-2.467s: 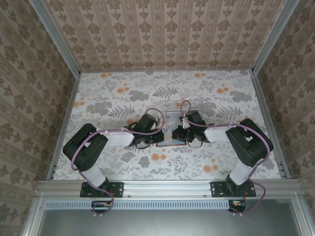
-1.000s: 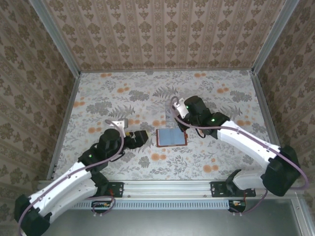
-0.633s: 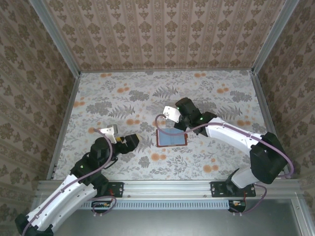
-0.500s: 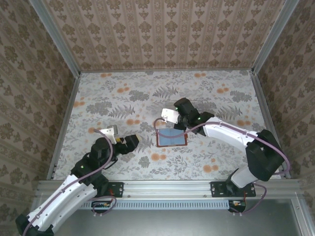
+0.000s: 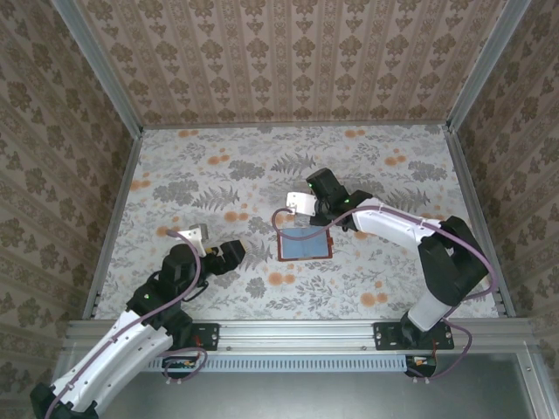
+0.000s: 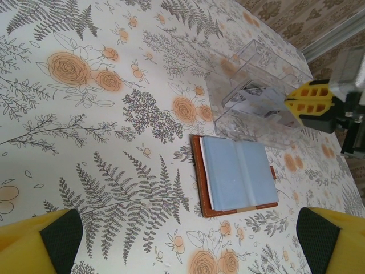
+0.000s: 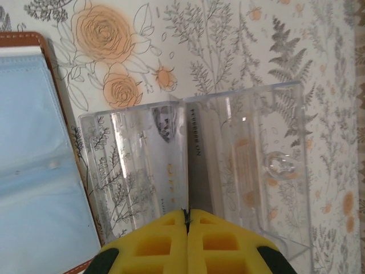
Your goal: Take the credit cards out of the card holder
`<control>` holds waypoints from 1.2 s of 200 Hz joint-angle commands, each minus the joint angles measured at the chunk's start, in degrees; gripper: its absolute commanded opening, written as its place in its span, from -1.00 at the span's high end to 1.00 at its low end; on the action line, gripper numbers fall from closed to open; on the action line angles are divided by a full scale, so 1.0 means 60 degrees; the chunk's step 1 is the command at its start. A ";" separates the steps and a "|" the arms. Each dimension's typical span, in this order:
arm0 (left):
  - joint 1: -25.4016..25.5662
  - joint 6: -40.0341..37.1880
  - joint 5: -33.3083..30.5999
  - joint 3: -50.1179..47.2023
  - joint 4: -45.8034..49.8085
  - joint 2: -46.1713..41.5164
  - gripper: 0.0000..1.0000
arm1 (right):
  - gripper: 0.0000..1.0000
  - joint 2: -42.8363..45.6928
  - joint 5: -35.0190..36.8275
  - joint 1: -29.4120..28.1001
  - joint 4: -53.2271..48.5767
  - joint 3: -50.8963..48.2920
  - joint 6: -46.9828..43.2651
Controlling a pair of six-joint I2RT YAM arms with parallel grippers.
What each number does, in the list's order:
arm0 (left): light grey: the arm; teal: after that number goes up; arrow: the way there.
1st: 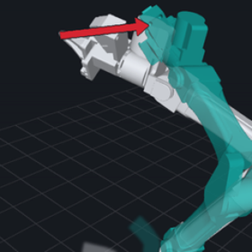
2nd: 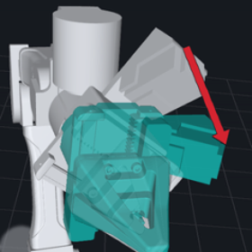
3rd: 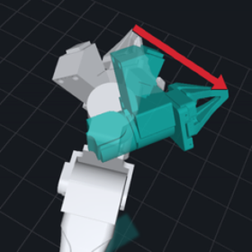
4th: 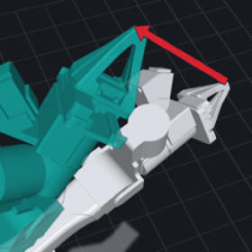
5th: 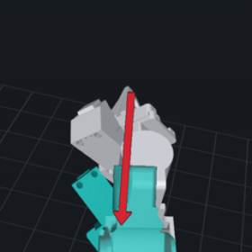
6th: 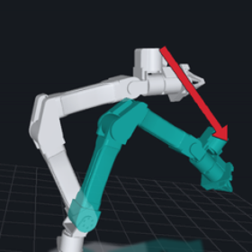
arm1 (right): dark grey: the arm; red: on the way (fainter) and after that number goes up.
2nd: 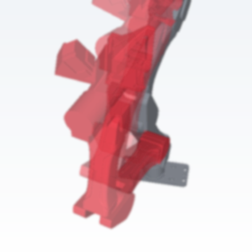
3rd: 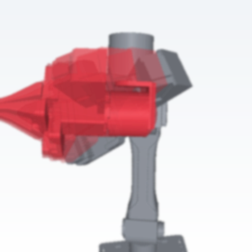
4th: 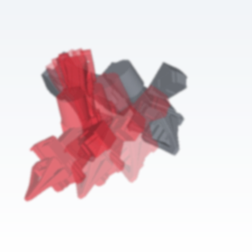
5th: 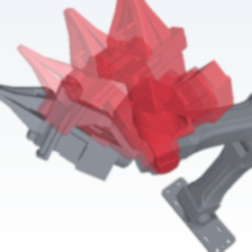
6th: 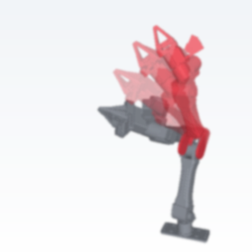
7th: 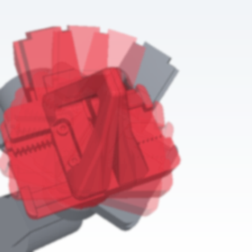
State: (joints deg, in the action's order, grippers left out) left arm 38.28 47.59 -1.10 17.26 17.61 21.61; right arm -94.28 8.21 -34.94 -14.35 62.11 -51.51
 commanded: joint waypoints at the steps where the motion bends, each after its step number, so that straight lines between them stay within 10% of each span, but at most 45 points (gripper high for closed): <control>1: -0.0124 0.0047 0.0212 -0.0137 -0.0010 -0.0123 -1.00 | 1.00 -0.0245 0.0011 0.0125 -0.0350 0.0323 -0.0211; 240: -0.0565 0.0080 0.0748 -0.0354 -0.0133 -0.0159 -1.00 | 1.00 -0.0815 0.0239 0.0374 -0.0787 0.0728 0.0240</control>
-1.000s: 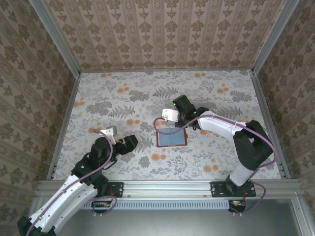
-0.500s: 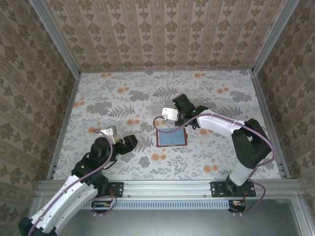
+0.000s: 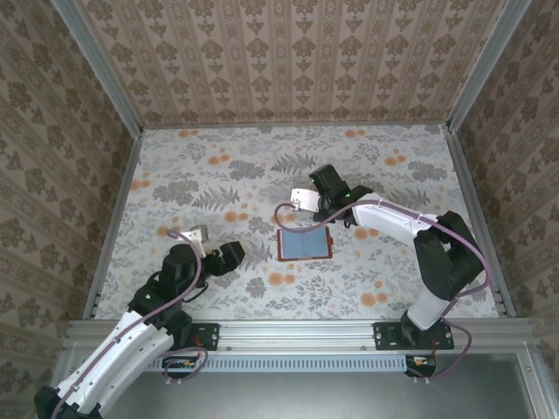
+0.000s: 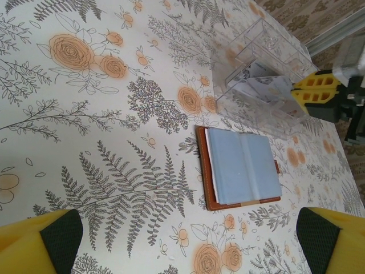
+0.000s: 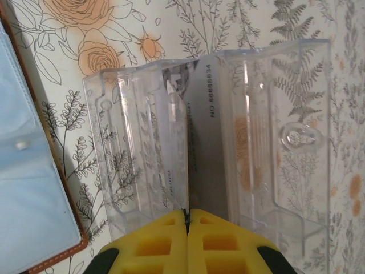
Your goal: Take the credit cards out of the card holder
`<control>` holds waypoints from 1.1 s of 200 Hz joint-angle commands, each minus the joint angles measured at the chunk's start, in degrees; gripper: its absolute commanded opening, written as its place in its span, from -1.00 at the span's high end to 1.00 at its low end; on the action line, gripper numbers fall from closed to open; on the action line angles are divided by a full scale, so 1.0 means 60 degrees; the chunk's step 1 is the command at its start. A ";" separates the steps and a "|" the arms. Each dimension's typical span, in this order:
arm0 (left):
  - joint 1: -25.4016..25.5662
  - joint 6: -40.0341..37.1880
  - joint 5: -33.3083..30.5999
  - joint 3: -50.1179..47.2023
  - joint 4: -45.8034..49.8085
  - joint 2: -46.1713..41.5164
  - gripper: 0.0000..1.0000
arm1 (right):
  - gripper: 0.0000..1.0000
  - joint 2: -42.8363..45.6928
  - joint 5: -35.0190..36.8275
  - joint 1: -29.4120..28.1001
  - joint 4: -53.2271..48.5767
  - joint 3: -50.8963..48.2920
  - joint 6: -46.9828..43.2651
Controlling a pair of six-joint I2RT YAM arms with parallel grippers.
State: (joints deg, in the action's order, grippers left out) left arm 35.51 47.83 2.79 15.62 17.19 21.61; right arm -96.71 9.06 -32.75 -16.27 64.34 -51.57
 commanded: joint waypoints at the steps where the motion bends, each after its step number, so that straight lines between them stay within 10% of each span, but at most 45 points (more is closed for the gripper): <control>1: -0.0110 0.0040 0.0096 -0.0089 -0.0058 -0.0159 -1.00 | 1.00 -0.0423 0.0099 0.0002 -0.0467 0.0354 0.0256; 58: -0.0198 0.0015 0.0153 -0.0098 -0.0107 -0.0166 -1.00 | 0.41 -0.0855 0.0457 -0.0151 -0.0181 0.0600 0.0567; 220: -0.0322 -0.0019 0.0319 0.0054 -0.0009 -0.0159 -1.00 | 0.30 -0.0932 0.1671 -0.0153 0.0496 0.0850 0.1890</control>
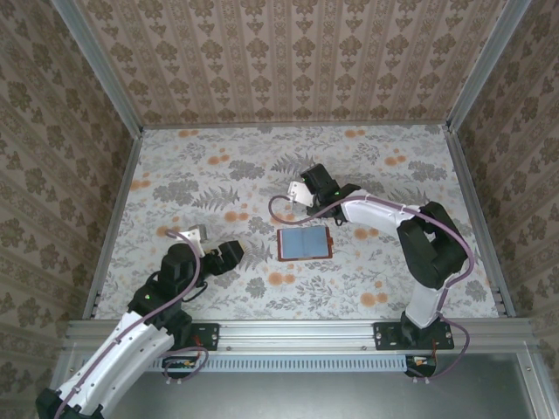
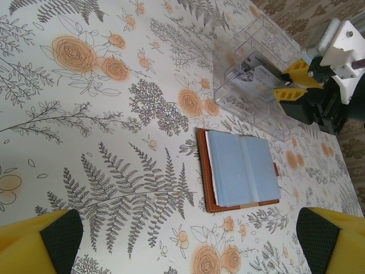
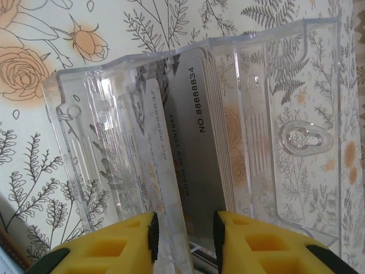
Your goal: Take the credit cards out of the card holder
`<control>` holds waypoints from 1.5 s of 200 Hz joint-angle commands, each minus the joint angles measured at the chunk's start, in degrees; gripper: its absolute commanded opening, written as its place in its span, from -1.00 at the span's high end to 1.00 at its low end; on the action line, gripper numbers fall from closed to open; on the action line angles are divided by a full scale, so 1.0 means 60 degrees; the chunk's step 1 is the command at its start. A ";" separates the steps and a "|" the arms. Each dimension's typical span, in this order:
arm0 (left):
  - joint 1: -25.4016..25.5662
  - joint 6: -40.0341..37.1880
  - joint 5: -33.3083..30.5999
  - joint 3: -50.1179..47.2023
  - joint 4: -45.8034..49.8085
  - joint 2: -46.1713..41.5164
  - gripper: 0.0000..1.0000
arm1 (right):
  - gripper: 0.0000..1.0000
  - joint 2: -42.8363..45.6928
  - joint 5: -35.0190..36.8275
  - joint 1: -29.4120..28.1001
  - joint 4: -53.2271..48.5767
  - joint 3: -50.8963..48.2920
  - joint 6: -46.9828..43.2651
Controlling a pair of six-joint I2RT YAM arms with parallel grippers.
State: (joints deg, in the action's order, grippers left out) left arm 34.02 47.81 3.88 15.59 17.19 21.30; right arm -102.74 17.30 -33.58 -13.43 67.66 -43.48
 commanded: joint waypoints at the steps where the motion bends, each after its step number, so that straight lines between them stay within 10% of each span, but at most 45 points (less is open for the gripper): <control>1: -0.0074 -0.0015 0.0133 0.0062 -0.0016 -0.0108 -1.00 | 0.30 0.0080 0.0282 -0.0014 0.0025 0.0296 0.0562; 144: -0.0104 -0.0204 0.0018 0.0360 0.0312 0.0043 -1.00 | 0.23 0.4301 -0.1020 0.0202 0.1209 -0.2050 0.3939; 206: -0.0149 -0.0791 -0.0418 0.1568 0.0762 0.1486 -1.00 | -0.37 0.7551 -0.1341 0.0631 0.3513 -0.5132 0.6363; 300: -0.0162 -0.0850 0.0048 0.2411 0.0497 0.3502 -1.00 | -0.57 0.3954 -0.0917 0.0546 0.2400 -0.3110 0.5139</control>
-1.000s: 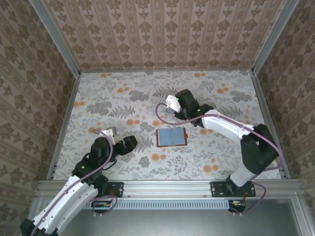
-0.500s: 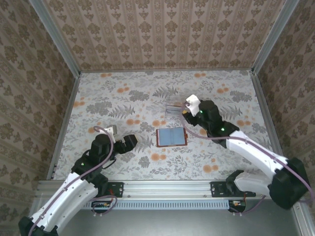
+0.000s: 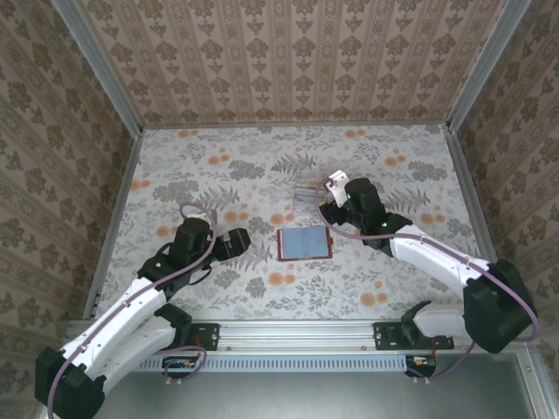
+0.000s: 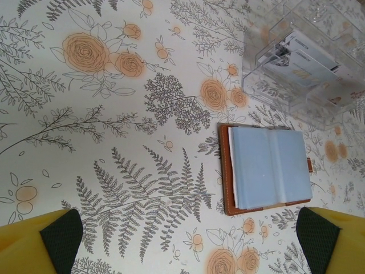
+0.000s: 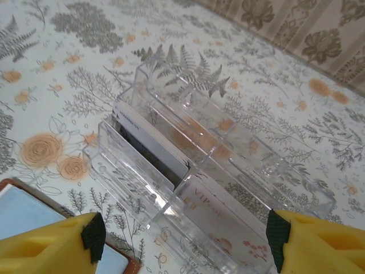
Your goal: Take the credit cards out of the card holder
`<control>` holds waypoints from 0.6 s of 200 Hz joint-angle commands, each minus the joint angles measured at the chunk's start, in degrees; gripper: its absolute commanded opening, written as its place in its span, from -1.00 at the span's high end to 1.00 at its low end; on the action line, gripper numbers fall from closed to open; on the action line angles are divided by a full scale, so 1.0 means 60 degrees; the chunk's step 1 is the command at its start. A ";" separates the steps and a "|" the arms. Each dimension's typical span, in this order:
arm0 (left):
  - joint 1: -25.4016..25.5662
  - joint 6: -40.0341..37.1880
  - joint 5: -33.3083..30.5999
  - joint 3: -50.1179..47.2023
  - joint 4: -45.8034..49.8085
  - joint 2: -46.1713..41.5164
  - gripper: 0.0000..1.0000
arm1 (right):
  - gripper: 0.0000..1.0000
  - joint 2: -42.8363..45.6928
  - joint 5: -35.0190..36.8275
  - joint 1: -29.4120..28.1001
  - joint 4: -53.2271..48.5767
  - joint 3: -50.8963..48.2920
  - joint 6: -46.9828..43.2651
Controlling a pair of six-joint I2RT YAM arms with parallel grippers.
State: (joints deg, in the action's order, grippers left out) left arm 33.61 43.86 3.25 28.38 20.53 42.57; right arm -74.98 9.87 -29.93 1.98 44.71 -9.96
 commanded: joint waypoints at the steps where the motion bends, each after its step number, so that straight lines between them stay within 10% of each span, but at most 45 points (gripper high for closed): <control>1: -0.0086 -0.0198 0.0151 0.0272 -0.0050 -0.0046 -1.00 | -0.58 -0.0694 0.0349 -0.0071 -0.0190 0.0756 -0.0479; 120: -0.0147 -0.0234 0.0166 0.0111 -0.0152 -0.0056 -1.00 | -0.70 -0.4422 0.2233 -0.0387 -0.1555 0.3674 -0.1732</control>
State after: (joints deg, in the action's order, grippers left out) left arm 33.26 43.68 3.49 28.38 20.56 42.54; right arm -98.48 18.15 -32.12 -4.19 62.39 -19.20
